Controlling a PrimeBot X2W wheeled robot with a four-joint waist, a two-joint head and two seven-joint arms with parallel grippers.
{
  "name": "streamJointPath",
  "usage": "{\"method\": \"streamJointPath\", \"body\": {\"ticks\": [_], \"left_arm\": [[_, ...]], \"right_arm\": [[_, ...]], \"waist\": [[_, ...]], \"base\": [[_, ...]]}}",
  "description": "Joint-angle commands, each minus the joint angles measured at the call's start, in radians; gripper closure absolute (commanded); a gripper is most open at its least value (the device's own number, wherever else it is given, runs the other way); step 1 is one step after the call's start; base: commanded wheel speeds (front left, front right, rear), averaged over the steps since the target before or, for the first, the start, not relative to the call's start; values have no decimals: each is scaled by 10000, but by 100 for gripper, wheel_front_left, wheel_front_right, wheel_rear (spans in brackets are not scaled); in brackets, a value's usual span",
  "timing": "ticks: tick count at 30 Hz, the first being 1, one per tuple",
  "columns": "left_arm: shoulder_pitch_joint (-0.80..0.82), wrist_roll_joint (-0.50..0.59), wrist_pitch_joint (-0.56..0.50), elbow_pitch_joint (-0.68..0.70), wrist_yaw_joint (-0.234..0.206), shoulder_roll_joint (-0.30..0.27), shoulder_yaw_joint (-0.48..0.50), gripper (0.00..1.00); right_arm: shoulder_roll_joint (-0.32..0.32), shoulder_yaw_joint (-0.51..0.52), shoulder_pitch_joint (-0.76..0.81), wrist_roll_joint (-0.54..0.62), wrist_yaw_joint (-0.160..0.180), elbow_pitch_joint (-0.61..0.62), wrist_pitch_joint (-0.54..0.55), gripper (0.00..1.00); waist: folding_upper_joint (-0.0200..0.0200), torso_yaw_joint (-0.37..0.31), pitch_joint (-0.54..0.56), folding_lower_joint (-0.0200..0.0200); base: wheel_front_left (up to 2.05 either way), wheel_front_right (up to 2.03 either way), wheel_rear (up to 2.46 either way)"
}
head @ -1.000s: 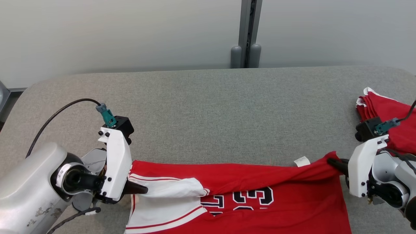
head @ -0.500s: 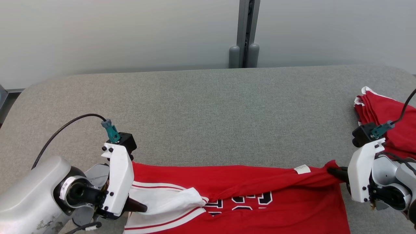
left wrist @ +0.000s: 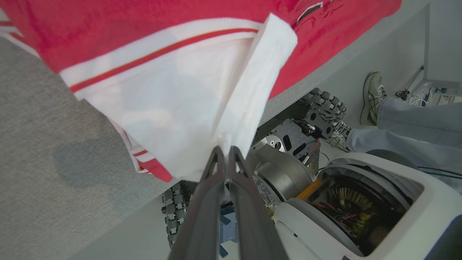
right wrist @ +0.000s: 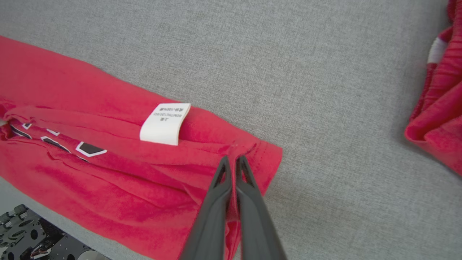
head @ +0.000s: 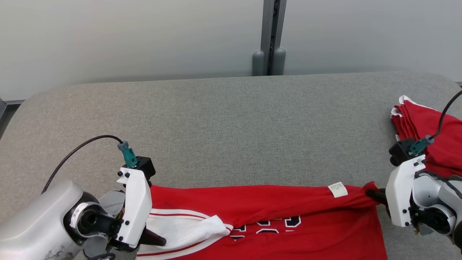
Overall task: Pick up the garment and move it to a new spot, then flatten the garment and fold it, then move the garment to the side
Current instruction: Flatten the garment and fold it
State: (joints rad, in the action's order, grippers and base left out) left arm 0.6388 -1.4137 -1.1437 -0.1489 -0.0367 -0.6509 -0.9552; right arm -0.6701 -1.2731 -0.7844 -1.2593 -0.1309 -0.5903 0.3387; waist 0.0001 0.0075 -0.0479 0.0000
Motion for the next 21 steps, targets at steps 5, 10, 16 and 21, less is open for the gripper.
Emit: {"method": "streamJointPath", "body": {"ticks": [5, 10, 16, 21], "left_arm": [[-256, 199, 75, -205, 27, 44, -146, 0], [-353, 300, 88, -403, 97, 65, -264, 0], [-360, 366, 363, -478, 222, -52, -119, 0], [-253, 619, 1423, -336, 570, -113, 335, 0]], "right_arm": [[60, -45, 79, -214, 2, -85, -26, 7], [106, -67, 198, -209, 0, -98, 109, 0], [-128, -73, 420, -409, 0, 112, 17, 0], [-588, 221, 525, -688, 0, 534, -1091, 0]], "waist": [[-1, -58, 9, 0], [-1, -122, 160, 0], [-1, -152, 489, 0], [-1, -146, 661, 0]], "base": [[0, 0, 0], [0, 0, 0], [0, 0, 0], [0, 0, 0]]}}
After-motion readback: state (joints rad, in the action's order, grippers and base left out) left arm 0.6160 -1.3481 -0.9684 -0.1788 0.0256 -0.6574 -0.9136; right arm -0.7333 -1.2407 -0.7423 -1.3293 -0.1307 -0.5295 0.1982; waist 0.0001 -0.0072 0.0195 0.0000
